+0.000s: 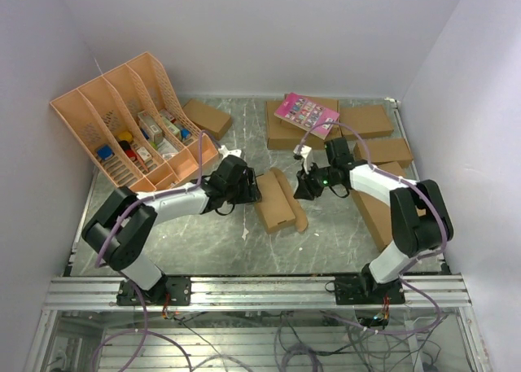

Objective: Fold the paper box

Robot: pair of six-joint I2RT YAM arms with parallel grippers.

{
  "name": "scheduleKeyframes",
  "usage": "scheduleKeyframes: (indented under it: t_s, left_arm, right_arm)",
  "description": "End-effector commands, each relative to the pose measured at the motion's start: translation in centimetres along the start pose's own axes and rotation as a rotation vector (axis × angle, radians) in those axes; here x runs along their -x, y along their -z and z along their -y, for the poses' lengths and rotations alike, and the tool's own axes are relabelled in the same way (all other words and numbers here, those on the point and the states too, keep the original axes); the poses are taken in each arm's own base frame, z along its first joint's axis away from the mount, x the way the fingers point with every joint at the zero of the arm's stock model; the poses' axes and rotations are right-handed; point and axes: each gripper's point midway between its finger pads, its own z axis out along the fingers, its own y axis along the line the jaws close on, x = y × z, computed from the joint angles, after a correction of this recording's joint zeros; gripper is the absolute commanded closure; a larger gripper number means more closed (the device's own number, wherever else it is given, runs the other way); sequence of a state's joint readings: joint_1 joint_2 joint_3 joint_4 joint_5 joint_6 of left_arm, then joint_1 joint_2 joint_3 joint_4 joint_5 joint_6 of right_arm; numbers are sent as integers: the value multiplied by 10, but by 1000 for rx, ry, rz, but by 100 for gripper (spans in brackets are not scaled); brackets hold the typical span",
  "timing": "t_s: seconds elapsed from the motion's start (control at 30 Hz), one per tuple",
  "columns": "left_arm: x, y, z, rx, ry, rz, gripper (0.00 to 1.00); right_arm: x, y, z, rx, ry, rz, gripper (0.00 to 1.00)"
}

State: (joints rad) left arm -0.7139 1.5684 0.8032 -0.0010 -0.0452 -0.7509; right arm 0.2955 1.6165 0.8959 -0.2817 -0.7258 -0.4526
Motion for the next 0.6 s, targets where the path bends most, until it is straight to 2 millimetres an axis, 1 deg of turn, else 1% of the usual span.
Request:
scheduleKeyframes:
  t_s: [0.0, 0.07, 0.17, 0.3, 0.4, 0.5, 0.57]
  left_arm:
    - [10, -8, -7, 17, -60, -7, 33]
    - [14, -11, -8, 11, -78, -8, 33]
    - [21, -17, -7, -6, -111, -12, 33]
    - [30, -22, -5, -33, -169, -17, 33]
    - [37, -25, -4, -58, -224, -17, 33]
    - [43, -30, -1, -88, -270, -23, 33]
    - [44, -33, 4, -120, -294, -31, 33]
  right_arm:
    - [-4, -18, 4, -17, 27, -72, 80]
    - [-8, -25, -9, 14, 37, -89, 87]
    - [-10, -34, -28, 58, 75, -107, 91]
    - [-11, -40, -47, 93, 143, -133, 92]
    - [-13, -46, -67, 136, 190, -150, 92]
    - [-14, -47, -82, 175, 238, -156, 92]
    - [-13, -47, -87, 191, 260, -152, 90]
